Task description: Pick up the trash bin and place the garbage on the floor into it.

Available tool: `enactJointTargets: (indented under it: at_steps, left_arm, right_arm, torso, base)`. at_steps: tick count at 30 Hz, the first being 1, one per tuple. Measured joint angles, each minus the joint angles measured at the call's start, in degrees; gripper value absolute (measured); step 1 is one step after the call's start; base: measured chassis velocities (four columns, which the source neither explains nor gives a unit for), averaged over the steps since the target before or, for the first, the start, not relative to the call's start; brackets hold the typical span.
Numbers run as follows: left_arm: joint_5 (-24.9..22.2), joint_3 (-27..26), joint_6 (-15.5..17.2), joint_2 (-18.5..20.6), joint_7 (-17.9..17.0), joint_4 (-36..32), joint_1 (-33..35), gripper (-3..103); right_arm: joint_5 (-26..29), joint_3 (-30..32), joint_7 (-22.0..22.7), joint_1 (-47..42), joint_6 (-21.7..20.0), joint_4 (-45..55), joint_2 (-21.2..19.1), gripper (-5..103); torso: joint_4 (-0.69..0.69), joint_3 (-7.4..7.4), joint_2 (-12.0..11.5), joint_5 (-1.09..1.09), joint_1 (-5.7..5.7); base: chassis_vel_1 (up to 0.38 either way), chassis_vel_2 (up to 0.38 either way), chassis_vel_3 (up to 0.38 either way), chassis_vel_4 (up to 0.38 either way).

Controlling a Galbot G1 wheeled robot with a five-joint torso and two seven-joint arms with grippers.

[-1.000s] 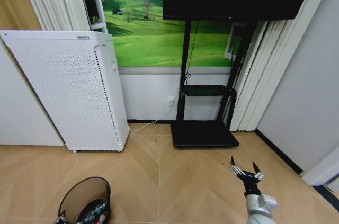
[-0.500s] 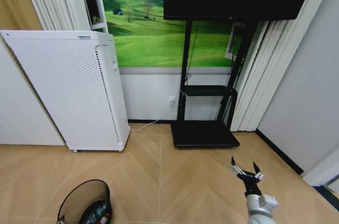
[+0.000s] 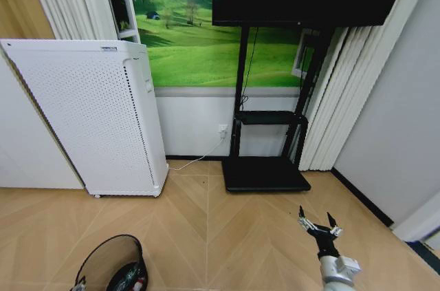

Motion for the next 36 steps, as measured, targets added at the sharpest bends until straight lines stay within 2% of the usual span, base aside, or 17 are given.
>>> enactJointTargets:
  at_steps: [1,2,3,5,7,8,9,11,12,14,15,16,18,23,26,30,36]
  left_arm:
    - [0.2,0.0,0.1,-0.5,0.0,-2.7,2.3,63]
    - [0.6,-0.1,0.0,-0.8,0.1,-4.1,3.5,63]
    - [2.4,-0.9,-0.2,-1.7,0.2,-7.8,6.5,74]
    - [3.3,-1.6,-0.5,-2.4,0.3,-10.5,8.5,74]
    - [5.6,-3.8,-0.6,-3.5,0.5,-16.7,12.6,84]
    - [5.6,-3.8,-0.6,-3.5,0.5,-16.7,12.6,84]
    - [7.5,-4.8,-1.1,-3.9,1.2,-18.8,13.8,89]
    - [14.1,-7.6,-5.2,-5.0,6.3,-23.8,14.9,98]
    - [14.1,-7.6,-5.2,-5.0,6.3,-23.8,14.9,98]
    - [21.2,-8.7,-8.6,-4.9,13.4,-26.3,13.4,100]
    - [24.0,-8.8,-9.4,-4.6,15.4,-26.6,12.4,100]
    - [24.0,-8.8,-9.4,-4.6,15.4,-26.6,12.4,100]
    - [32.2,-7.7,-11.4,-3.2,20.8,-27.2,8.0,100]
    - [35.5,-3.5,-11.2,-1.3,23.6,-27.2,2.9,100]
    - [38.3,1.7,-11.1,-0.8,24.3,-26.6,-1.6,100]
    - [37.9,5.3,-12.0,-1.6,24.2,-23.6,-4.3,100]
    - [36.5,7.2,-12.9,-2.7,24.1,-20.2,-6.4,100]
  right_arm:
    - [0.9,0.0,0.0,0.5,-0.6,0.1,-0.2,100]
    - [1.2,0.0,0.0,0.7,-0.9,0.2,-0.2,100]
    - [1.7,0.0,0.0,1.2,-1.5,0.3,-0.3,100]
    - [2.0,0.0,-0.2,1.6,-1.6,0.3,-0.3,100]
    - [2.7,-0.2,-2.0,1.8,-1.7,0.0,0.0,100]
    - [2.7,-0.2,-2.0,1.8,-1.7,0.0,0.0,100]
    - [2.7,-0.3,-3.0,1.6,-1.7,-0.2,0.2,100]
    - [0.8,-1.0,-5.2,0.4,-0.5,-1.2,1.1,100]
    - [0.8,-1.0,-5.2,0.4,-0.5,-1.2,1.1,100]
    - [-1.9,-1.4,-6.1,-1.7,0.2,-0.9,1.9,100]
    - [-2.8,-1.5,-6.5,-2.7,0.3,-0.4,2.1,100]
    - [-2.8,-1.5,-6.5,-2.7,0.3,-0.4,2.1,100]
    - [-6.3,-1.5,-8.3,-6.4,0.6,1.8,2.8,100]
    - [-9.4,-1.6,-10.6,-10.3,0.8,4.9,3.8,100]
    - [-10.7,-1.4,-10.7,-12.8,-0.5,10.2,5.2,100]
    - [-10.5,-0.5,-9.0,-14.7,-1.9,14.4,5.8,100]
    - [-9.6,1.2,-8.0,-16.7,-2.2,17.8,7.4,100]
  torso:
    - [0.01,0.00,0.0,-0.01,0.00]
    - [0.01,0.00,0.0,0.00,0.00]
    - [0.04,0.00,0.0,0.02,0.00]
    - [0.05,0.00,0.0,0.01,0.00]
    - [0.04,0.00,0.0,0.02,0.00]
    - [0.04,0.00,0.0,0.02,0.00]
    - [0.04,0.00,0.0,0.02,0.00]
    - [0.03,0.00,0.0,0.04,0.00]
    - [0.03,0.00,0.0,0.04,0.00]
    - [0.02,0.00,0.0,0.03,0.00]
    - [0.02,0.00,0.0,0.03,0.00]
    - [0.02,0.00,0.0,0.03,0.00]
    - [0.01,0.00,0.0,-0.01,0.00]
    - [-0.01,0.00,0.0,-0.02,0.00]
    - [0.01,0.00,0.0,0.01,0.00]
    - [0.03,0.00,0.0,0.01,0.00]
    - [0.03,0.00,0.0,0.00,0.00]
  base:
    - [0.000,0.000,0.000,0.000]
    - [0.000,0.000,0.000,0.000]
    - [0.000,0.000,0.000,0.000]
    - [0.000,0.000,0.000,0.000]
    - [0.000,0.000,0.000,0.000]
    - [0.000,0.000,0.000,0.000]
    - [0.000,0.000,0.000,0.000]
    - [0.000,0.000,0.000,0.000]
    - [0.000,0.000,0.000,0.000]
    - [0.000,0.000,0.000,0.000]
    - [0.000,0.000,0.000,0.000]
    - [0.000,0.000,0.000,0.000]
    - [0.000,0.000,0.000,0.000]
    - [0.000,0.000,0.000,0.000]
    - [0.000,0.000,0.000,0.000]
    - [0.000,0.000,0.000,0.000]
    - [0.000,0.000,0.000,0.000]
